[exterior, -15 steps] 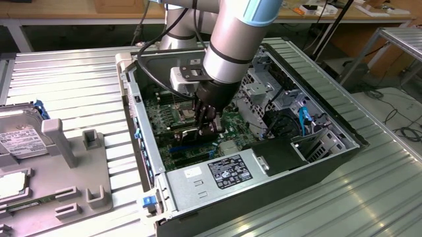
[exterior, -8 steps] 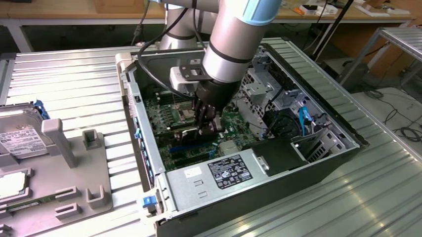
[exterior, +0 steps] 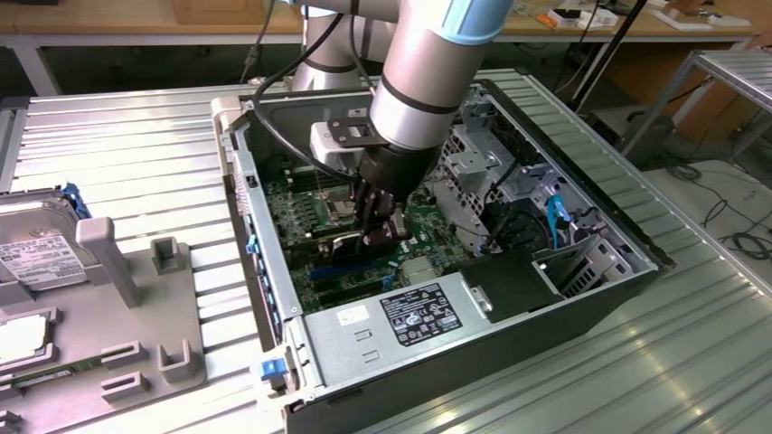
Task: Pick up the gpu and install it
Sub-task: 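Insert the gpu into the slot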
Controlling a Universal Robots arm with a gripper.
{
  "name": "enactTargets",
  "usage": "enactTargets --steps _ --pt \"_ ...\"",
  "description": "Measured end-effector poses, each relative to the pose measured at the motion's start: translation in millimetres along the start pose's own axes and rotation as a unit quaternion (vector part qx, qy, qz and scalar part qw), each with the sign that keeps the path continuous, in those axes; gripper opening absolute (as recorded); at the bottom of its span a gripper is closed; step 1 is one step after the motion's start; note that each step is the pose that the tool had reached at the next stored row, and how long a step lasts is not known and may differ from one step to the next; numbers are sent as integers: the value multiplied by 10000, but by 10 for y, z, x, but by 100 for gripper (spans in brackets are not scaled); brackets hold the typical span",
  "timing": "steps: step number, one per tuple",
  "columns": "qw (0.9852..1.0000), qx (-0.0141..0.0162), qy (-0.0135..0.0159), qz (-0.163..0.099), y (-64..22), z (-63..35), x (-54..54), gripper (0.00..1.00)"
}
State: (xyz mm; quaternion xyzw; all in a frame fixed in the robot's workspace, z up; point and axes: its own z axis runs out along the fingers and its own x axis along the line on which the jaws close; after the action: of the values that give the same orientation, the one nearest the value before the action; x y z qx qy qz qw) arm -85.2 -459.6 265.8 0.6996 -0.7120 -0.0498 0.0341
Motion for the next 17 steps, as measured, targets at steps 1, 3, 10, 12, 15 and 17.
enactTargets --steps 1,3,10,12,15,17 --pt "10000 0 0 0 0 0 0 27" --pt "10000 0 0 3 0 1 0 27" --pt "10000 2 -7 59 0 1 2 27" --pt "10000 1 -8 61 0 5 2 27" --pt "10000 1 -7 61 0 10 2 27" --pt "10000 2 -8 61 -1 18 2 27"
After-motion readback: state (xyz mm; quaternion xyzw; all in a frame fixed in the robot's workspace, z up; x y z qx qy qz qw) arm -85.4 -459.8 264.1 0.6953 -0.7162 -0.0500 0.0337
